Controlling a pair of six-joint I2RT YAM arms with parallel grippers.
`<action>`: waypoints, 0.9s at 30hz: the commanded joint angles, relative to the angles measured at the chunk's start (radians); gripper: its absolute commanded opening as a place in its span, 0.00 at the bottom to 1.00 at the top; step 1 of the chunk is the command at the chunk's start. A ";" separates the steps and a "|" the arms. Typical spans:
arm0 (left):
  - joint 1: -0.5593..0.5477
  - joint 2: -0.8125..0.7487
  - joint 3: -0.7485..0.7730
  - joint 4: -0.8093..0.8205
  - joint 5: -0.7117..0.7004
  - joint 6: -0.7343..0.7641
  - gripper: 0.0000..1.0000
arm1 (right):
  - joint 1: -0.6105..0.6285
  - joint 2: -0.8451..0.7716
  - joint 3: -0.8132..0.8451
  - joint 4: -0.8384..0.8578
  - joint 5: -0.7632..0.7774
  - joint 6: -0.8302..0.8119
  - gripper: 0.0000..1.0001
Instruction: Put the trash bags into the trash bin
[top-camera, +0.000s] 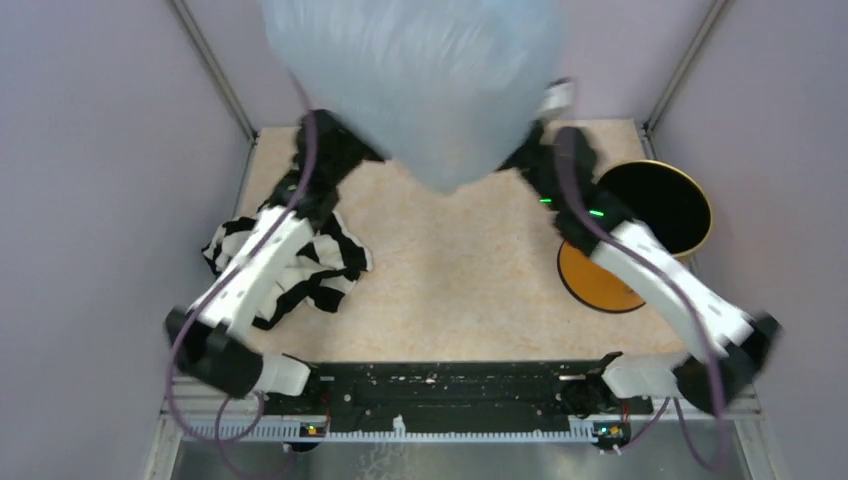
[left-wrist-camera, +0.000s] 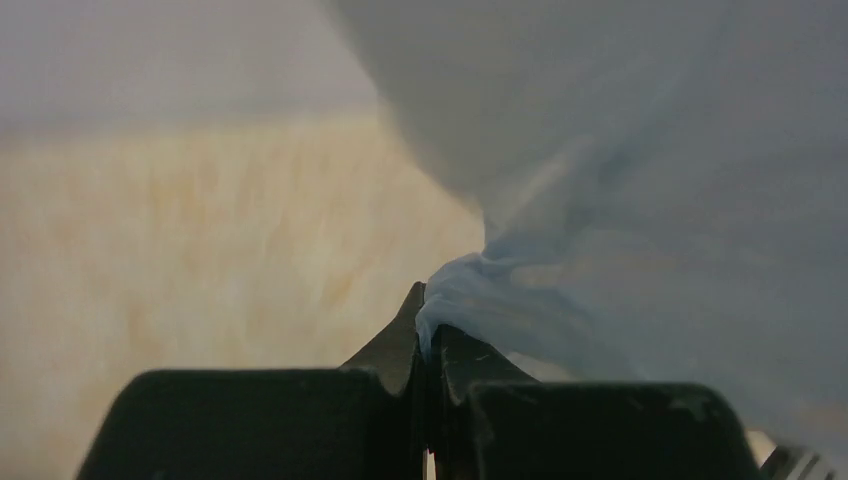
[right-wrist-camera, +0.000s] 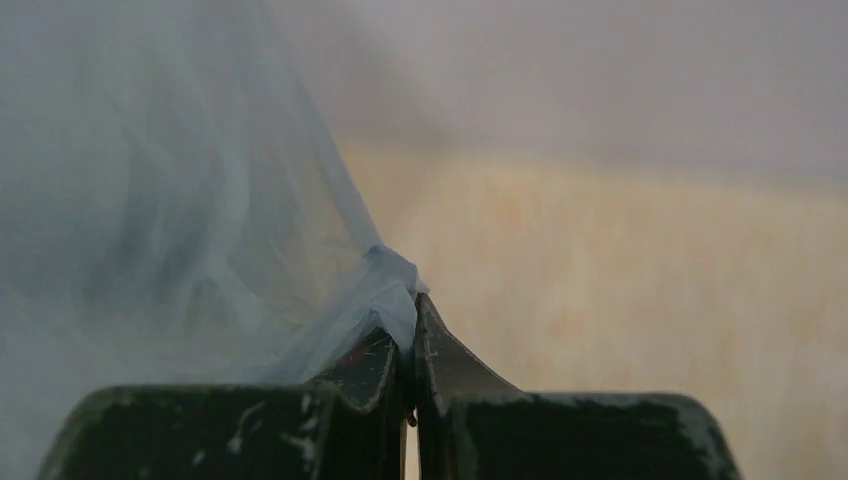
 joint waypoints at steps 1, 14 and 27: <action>0.013 0.182 -0.201 -0.273 0.041 -0.057 0.00 | -0.006 0.287 -0.269 -0.287 -0.059 0.121 0.00; 0.014 0.027 -0.231 -0.267 0.018 -0.034 0.00 | -0.006 0.205 -0.022 -0.436 0.028 0.022 0.00; 0.013 0.051 -0.017 -0.147 0.038 0.020 0.00 | -0.010 0.254 0.283 -0.520 0.125 -0.133 0.00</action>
